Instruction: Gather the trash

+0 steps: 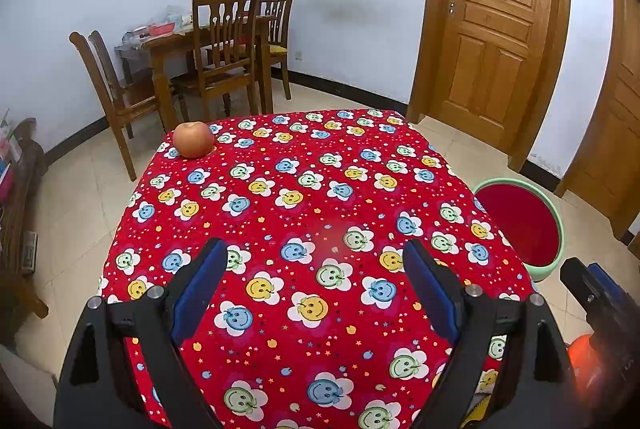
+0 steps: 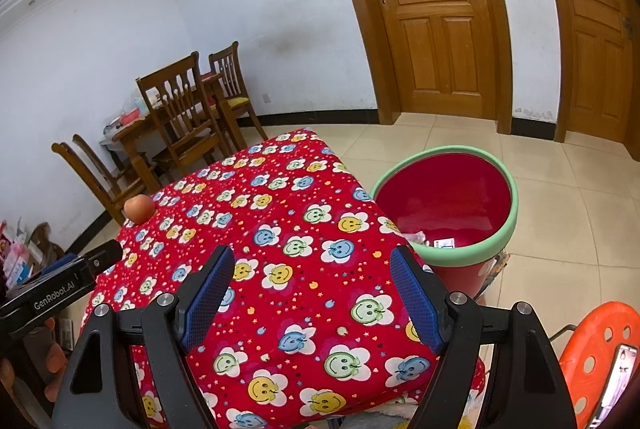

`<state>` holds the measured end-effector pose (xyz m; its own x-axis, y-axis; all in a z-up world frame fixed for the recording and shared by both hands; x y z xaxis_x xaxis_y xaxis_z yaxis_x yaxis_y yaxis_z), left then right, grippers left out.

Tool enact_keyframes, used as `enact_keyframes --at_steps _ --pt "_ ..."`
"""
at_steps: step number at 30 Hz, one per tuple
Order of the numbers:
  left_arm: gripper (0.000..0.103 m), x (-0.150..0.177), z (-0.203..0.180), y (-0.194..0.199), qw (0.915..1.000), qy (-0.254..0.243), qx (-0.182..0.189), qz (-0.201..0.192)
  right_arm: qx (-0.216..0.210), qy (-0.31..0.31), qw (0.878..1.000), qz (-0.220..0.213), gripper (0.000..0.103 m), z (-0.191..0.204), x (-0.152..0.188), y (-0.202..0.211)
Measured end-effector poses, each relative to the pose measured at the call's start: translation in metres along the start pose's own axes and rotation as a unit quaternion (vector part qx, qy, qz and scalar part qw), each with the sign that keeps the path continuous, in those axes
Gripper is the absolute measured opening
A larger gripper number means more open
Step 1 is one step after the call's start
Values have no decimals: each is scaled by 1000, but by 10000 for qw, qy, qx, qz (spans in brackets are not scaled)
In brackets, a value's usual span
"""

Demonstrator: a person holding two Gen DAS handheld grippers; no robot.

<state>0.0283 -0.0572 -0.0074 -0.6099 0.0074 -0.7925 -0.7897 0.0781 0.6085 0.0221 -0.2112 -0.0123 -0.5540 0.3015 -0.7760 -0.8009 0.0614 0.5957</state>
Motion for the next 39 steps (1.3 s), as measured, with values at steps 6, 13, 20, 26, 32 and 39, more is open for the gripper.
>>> enact_keyframes --at_steps 6,13,20,26,32,39 --pt "88 0 0 0 10000 -1 -2 -2 2 2 10000 1 81 0 0 0" --pt "88 1 1 0 10000 4 -3 11 3 -3 10000 2 81 1 0 0" --pt "88 1 1 0 10000 7 -2 7 -7 -10 10000 12 81 0 1 -1" --pt "88 1 1 0 10000 2 -1 10 -9 -18 10000 18 81 -1 2 -1" --pt "88 1 1 -1 10000 10 -1 13 -9 -19 10000 20 81 -1 2 -1" --pt "88 1 1 0 10000 6 -3 11 -13 -21 10000 21 81 -1 2 -1"
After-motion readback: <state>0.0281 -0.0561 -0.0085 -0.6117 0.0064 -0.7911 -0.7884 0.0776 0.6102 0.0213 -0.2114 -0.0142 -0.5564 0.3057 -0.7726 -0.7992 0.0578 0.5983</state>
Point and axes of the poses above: each gripper's, at about its wrist camera, not at the fingertips, and y roughly against the way its jaws point, z to its left, x to its underside, the point moved 7 cm from there along -y, roughly the way its jaws point, and after that the axes turned 2 degrees about -z, right-handed, at the moved point
